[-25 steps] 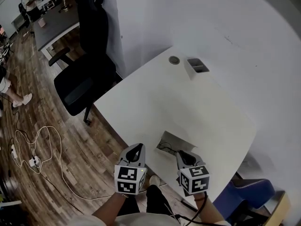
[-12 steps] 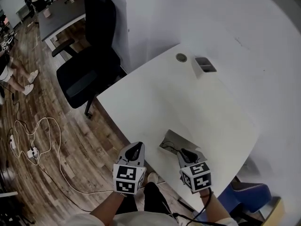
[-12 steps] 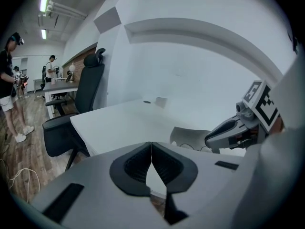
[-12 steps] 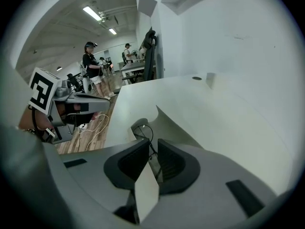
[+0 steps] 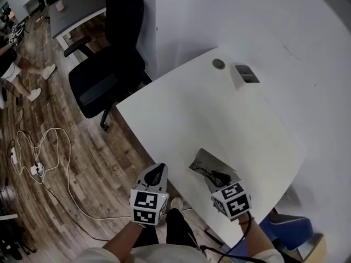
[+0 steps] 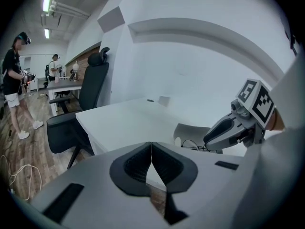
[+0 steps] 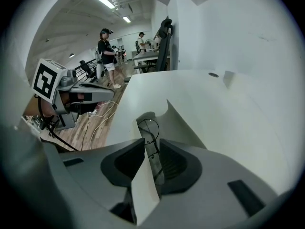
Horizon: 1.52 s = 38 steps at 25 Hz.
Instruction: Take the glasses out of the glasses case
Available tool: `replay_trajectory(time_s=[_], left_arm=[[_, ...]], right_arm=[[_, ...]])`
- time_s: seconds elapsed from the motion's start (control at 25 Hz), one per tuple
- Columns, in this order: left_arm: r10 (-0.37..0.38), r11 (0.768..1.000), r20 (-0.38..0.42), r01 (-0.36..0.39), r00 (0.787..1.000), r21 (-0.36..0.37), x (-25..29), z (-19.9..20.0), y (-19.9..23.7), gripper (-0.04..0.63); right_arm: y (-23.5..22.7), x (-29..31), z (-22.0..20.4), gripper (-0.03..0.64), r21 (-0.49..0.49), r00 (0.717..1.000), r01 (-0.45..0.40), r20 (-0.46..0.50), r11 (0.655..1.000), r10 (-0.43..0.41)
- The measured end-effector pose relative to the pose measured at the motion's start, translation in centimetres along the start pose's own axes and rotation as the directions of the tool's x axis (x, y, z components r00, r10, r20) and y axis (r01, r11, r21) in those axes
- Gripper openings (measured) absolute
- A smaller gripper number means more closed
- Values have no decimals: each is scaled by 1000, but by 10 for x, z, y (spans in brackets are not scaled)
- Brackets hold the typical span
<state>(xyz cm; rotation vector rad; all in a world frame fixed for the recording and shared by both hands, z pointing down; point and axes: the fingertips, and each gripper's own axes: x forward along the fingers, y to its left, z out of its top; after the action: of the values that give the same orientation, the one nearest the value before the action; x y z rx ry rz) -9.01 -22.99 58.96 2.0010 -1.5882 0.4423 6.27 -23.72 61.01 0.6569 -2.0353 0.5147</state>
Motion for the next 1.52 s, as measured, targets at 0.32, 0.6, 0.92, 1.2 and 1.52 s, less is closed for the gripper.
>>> replay_trajectory(time_s=[0.32, 0.6, 0.92, 1.2, 1.52], left_arm=[[34, 999, -14, -34, 999, -18, -6, -9, 15, 18], [48, 998, -20, -49, 999, -28, -6, -10, 20, 18], [47, 998, -29, -48, 998, -36, -3, -12, 20, 18], [42, 998, -32, -44, 999, -51, -1, -12, 22, 18], [20, 998, -25, -21, 999, -52, 2, -7, 22, 18]], right_arm=[[-5, 12, -5, 110, -75, 995, -45, -90, 996, 38], [-7, 16, -6, 107, -117, 983, -107, -160, 987, 88], [-2, 20, -8, 82, -182, 953, -215, -254, 959, 165], [-4, 26, -11, 63, -200, 925, -276, -321, 940, 203], [2, 26, -12, 52, -174, 918, -286, -333, 942, 217]])
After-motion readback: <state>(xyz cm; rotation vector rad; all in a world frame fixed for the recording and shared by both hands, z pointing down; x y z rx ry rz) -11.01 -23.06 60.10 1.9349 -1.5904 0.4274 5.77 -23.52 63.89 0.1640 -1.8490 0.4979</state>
